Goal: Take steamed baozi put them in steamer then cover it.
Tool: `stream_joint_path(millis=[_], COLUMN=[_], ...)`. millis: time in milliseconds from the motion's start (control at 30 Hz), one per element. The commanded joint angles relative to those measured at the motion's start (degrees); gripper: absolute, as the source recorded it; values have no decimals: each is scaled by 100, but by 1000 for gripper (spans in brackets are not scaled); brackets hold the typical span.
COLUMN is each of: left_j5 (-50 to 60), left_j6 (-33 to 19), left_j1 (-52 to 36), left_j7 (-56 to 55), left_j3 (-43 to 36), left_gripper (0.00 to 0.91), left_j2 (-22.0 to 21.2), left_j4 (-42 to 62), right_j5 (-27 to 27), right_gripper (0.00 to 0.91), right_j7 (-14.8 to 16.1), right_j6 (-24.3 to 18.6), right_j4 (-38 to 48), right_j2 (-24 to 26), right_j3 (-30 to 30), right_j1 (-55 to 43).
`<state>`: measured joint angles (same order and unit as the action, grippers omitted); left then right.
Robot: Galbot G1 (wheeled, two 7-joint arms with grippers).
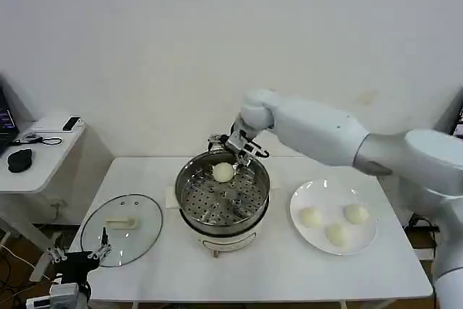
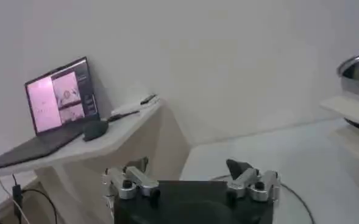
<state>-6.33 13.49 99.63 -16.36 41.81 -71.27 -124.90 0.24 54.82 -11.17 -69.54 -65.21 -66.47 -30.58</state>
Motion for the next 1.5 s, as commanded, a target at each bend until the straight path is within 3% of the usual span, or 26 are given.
stream_joint_path(millis=[33, 100, 333, 533, 633, 767, 867, 933, 1100, 1500], left_j5=[-48, -47, -33, -45, -37, -25, -10, 6, 33, -9], left_j6=[16, 19, 43, 35, 32, 31, 28, 24, 31, 49], left_j1=[-29, -57, -168, -206, -231, -229, -215, -191, -200, -269], left_j7=[8, 23, 54, 71, 71, 71, 70, 70, 76, 83], left_j3=[-14, -81, -346, -453, -504, -544, -551, -551, -540, -428], left_gripper=[907, 907, 907, 907, 907, 907, 907, 907, 907, 907], left_j2=[75, 127, 213, 321, 326, 298, 260, 245, 245, 276], left_j4=[-18, -15, -83, -59, -23, -52, -78, -88, -72, 63], right_j5=[986, 1155, 1273, 741, 517, 437, 412, 368, 256, 46], right_gripper=[907, 907, 907, 907, 907, 907, 907, 907, 907, 907], right_j7=[8, -20, 5, -118, -189, -313, -450, -511, -538, -673], right_j6=[891, 1323, 2075, 2271, 2320, 2406, 2543, 2633, 2601, 2472], right_j4=[-1065, -1472, -2554, -3267, -3341, -3287, -3146, -2981, -2521, -966], right_j2=[1170, 1719, 3724, 4946, 5205, 5221, 5110, 4913, 4367, 3075], right_j3=[-343, -449, -860, -965, -1004, -714, 184, 676, 1267, 1442], right_j1=[-719, -961, -1017, -177, 165, 773, 1830, 2386, 3147, 3354])
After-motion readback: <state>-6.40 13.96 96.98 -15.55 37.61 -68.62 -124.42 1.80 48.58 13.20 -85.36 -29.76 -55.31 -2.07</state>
